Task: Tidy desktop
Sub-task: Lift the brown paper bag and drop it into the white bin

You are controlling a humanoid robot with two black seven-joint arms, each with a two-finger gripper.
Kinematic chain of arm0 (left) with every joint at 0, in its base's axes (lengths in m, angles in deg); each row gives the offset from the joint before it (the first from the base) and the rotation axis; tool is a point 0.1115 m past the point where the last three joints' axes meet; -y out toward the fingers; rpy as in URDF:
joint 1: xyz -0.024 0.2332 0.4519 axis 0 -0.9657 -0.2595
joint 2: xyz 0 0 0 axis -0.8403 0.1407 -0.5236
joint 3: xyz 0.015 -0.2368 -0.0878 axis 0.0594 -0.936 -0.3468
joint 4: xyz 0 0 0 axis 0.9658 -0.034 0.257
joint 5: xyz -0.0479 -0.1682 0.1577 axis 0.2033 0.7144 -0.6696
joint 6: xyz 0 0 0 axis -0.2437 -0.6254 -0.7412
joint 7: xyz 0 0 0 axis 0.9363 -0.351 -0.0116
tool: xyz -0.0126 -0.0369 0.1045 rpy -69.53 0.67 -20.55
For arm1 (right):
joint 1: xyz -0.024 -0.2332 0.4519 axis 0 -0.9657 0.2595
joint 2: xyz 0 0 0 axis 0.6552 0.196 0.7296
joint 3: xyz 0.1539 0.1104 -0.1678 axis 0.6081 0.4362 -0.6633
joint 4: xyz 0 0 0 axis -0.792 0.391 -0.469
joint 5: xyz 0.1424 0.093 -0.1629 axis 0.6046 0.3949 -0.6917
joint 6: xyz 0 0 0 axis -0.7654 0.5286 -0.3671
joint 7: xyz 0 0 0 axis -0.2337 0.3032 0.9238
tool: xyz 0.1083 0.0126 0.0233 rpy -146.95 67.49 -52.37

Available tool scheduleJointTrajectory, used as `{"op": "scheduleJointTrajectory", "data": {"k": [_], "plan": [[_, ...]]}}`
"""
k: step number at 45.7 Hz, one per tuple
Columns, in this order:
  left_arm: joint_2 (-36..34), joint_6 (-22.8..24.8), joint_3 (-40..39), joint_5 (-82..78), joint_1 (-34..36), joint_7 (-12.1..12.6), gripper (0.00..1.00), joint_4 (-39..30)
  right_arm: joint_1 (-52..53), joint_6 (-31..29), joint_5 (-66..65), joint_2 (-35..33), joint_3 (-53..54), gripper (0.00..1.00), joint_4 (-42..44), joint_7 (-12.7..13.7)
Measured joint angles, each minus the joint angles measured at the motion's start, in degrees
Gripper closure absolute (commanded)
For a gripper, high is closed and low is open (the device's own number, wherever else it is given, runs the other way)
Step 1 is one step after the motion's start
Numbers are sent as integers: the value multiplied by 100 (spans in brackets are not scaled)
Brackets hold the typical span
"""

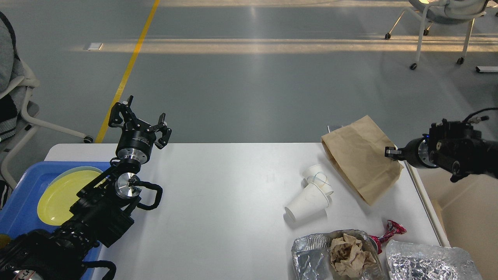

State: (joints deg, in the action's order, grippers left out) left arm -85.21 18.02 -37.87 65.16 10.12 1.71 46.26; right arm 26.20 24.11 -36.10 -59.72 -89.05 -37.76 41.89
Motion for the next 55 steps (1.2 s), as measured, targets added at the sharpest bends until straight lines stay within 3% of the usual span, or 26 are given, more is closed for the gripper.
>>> {"op": "scheduleJointTrajectory", "data": {"k": [8, 21, 37, 47, 55], "plan": [[0, 1, 0, 0, 2, 0, 0, 0, 1604, -1405, 185, -459, 47, 100, -610, -233], [1, 1, 0, 0, 2, 0, 0, 0, 4190, -3594, 335, -1196, 191, 100, -1752, -273], [1, 1, 0, 0, 2, 0, 0, 0, 6628, -3777, 555, -1941, 1521, 100, -2674, -214], [1, 1, 0, 0, 2, 0, 0, 0, 6941, -3777, 872, -1988, 1860, 100, -2694, -142], [1, 1, 0, 0, 2, 0, 0, 0, 6393, -3777, 794, -1934, 1696, 100, -2581, -41]]}}
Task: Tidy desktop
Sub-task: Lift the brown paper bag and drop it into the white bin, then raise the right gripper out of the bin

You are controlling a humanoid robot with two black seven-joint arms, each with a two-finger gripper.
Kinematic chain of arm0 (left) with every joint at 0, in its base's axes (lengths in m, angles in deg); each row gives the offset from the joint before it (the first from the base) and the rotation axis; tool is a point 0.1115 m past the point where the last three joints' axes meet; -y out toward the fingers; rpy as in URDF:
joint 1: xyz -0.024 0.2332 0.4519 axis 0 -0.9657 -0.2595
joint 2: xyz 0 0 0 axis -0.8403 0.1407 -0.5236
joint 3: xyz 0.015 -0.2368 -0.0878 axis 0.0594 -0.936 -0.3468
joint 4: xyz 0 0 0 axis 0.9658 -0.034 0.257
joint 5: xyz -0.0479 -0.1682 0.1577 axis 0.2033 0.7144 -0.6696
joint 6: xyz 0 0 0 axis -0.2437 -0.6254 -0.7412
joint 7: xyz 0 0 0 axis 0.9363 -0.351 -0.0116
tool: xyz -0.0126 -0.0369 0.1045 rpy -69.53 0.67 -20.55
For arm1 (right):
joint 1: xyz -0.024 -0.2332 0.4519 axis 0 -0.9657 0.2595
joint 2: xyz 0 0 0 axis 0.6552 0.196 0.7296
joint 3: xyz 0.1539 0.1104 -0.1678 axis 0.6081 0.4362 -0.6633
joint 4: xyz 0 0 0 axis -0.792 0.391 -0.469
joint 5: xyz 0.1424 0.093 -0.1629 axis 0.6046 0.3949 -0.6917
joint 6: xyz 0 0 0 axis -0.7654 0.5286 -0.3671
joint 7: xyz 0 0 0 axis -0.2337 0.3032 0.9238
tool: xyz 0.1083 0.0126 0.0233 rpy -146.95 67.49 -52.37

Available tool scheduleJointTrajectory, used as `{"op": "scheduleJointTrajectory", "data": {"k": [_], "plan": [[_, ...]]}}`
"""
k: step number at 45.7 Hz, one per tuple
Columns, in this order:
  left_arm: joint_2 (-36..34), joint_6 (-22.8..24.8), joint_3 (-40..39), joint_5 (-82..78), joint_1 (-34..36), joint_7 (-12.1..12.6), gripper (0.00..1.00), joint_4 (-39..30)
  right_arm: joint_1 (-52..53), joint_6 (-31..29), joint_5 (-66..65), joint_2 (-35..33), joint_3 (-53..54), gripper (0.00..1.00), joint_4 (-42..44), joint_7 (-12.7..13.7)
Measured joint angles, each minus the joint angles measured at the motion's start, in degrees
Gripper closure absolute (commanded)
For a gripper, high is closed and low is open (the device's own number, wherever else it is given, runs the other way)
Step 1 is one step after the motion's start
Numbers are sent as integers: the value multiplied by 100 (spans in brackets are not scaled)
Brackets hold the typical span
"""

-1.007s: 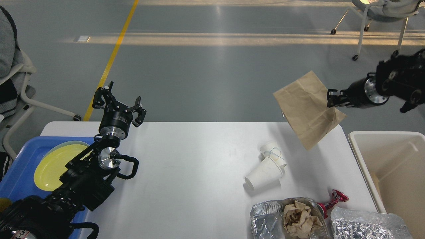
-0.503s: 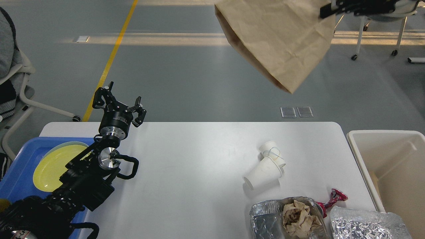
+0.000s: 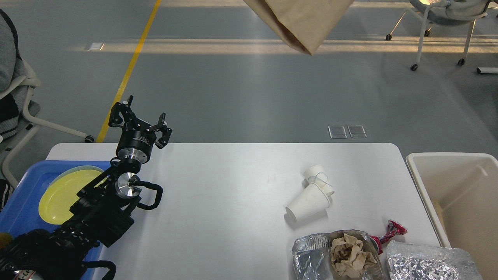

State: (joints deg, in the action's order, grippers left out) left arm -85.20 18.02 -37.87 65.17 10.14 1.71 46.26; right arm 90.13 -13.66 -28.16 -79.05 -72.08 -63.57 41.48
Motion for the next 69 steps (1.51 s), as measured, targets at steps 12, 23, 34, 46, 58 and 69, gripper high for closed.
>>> {"op": "scheduleJointTrajectory", "data": {"k": [12, 23, 34, 46, 58, 69], "plan": [[0, 0, 0, 0, 0, 0, 0, 0, -2455, 0, -655, 96, -81, 100, 1660, 359], [0, 0, 0, 0, 0, 0, 0, 0, -4722, 0, -1245, 654, -394, 100, 3403, 369], [0, 0, 0, 0, 0, 0, 0, 0, -5615, 1341, -1358, 939, -2294, 100, 3618, 373], [0, 0, 0, 0, 0, 0, 0, 0, -6357, 2238, -1345, 935, -3467, 91, 4110, 373], [0, 0, 0, 0, 0, 0, 0, 0, -6776, 2754, -1333, 911, -3660, 31, 4188, 373], [0, 0, 0, 0, 0, 0, 0, 0, -6695, 2799, -1301, 903, -3511, 4, 4103, 328]]}}
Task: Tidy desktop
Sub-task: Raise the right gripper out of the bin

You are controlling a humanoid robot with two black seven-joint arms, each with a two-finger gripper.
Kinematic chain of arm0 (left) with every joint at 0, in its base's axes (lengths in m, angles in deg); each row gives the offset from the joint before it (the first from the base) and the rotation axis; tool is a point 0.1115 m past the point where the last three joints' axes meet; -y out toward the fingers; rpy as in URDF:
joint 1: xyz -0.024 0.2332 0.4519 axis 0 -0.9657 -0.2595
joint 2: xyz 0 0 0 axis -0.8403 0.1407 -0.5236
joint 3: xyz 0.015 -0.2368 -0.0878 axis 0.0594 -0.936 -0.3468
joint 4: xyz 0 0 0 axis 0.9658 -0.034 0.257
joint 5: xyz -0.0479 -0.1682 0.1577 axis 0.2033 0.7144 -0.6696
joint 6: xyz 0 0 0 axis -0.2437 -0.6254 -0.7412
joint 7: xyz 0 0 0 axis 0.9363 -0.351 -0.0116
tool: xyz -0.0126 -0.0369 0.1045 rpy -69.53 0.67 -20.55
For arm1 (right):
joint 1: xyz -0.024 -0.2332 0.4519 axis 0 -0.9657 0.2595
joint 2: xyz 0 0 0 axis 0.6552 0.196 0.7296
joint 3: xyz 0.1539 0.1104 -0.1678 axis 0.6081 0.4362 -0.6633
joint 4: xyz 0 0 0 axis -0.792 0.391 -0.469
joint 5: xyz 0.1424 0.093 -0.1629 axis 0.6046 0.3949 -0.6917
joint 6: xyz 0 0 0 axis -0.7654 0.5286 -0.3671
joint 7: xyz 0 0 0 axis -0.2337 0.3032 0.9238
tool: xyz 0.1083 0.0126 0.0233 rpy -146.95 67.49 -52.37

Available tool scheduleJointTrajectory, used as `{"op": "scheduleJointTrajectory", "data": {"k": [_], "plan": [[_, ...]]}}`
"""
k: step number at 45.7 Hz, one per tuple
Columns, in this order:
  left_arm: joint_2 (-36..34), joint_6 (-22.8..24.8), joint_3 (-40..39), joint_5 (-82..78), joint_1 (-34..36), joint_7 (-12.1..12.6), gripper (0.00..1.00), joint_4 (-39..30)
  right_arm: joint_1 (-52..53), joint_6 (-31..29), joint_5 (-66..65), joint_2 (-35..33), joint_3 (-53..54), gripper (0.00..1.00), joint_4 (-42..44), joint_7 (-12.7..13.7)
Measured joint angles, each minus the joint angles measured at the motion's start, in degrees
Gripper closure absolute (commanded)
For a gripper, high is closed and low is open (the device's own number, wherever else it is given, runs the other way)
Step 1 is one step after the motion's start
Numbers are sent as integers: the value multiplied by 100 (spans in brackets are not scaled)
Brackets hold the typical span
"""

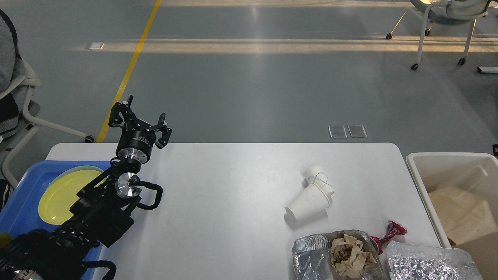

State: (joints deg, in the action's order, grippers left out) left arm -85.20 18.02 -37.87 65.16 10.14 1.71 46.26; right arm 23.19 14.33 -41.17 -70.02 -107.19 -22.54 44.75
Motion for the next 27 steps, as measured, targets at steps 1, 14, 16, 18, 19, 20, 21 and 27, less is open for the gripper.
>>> {"op": "scheduleJointTrajectory", "data": {"k": [1, 14, 16, 18, 19, 20, 21, 27], "plan": [[0, 0, 0, 0, 0, 0, 0, 0, 29, -7, 3, -2, 35, 4, -13, -2], [0, 0, 0, 0, 0, 0, 0, 0, 1345, -212, 334, -194, 313, 2, -1213, -16], [0, 0, 0, 0, 0, 0, 0, 0, 1766, -340, 373, -262, 314, 2, -1675, -16], [0, 0, 0, 0, 0, 0, 0, 0, 2192, -506, 402, -322, 317, 2, -2112, -15], [0, 0, 0, 0, 0, 0, 0, 0, 2470, -625, 421, -354, 321, 2, -2385, -15], [0, 0, 0, 0, 0, 0, 0, 0, 2702, -730, 441, -376, 324, 2, -2603, -16], [0, 0, 0, 0, 0, 0, 0, 0, 2935, -840, 466, -394, 327, 2, -2823, -15], [0, 0, 0, 0, 0, 0, 0, 0, 4431, -1686, 789, -498, 334, 3, -4132, -16]]}}
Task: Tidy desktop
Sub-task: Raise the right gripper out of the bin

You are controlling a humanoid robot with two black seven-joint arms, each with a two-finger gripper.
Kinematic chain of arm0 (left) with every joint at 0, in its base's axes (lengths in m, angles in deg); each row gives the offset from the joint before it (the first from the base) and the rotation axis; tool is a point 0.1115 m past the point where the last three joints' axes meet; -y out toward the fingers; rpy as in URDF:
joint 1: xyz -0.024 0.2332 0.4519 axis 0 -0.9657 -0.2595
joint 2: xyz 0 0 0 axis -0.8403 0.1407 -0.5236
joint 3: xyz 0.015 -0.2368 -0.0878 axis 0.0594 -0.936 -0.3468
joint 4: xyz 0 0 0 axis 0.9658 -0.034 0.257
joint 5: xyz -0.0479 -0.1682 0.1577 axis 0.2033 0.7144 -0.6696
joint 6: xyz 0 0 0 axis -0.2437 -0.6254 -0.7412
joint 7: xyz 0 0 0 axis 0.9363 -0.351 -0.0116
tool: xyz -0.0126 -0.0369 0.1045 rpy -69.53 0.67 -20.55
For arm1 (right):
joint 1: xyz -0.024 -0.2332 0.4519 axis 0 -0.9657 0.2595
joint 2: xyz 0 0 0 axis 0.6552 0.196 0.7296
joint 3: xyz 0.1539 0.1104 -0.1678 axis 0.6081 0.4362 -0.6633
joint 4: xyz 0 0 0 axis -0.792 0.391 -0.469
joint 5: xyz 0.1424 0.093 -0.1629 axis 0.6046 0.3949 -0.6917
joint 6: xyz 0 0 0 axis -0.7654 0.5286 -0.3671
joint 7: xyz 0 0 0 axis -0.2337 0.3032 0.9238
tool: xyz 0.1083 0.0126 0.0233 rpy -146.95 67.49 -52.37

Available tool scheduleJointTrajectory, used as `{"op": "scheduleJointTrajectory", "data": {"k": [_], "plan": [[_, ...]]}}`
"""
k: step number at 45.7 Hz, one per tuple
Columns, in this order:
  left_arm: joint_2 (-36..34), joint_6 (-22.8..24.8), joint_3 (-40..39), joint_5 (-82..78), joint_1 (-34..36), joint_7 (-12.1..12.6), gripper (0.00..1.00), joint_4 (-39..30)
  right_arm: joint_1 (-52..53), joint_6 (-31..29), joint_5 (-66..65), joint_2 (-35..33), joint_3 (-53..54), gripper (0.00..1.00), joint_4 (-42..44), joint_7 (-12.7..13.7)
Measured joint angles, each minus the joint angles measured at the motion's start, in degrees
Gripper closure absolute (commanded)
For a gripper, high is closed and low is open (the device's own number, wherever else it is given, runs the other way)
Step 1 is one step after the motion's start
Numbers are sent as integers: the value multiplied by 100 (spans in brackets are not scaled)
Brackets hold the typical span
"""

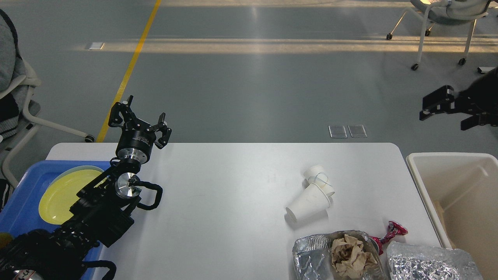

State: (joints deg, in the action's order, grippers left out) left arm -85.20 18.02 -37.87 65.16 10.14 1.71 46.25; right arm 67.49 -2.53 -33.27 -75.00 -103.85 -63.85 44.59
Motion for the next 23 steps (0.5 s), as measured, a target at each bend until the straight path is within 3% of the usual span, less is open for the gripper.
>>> {"op": "scheduleJointTrajectory", "data": {"k": [6, 23], "plan": [[0, 0, 0, 0, 0, 0, 0, 0, 1510, -960, 240, -144, 1, 3, -881, 1], [0, -2, 0, 0, 0, 0, 0, 0, 3742, -1113, 656, -711, 1554, 3, -1056, 27]]}}
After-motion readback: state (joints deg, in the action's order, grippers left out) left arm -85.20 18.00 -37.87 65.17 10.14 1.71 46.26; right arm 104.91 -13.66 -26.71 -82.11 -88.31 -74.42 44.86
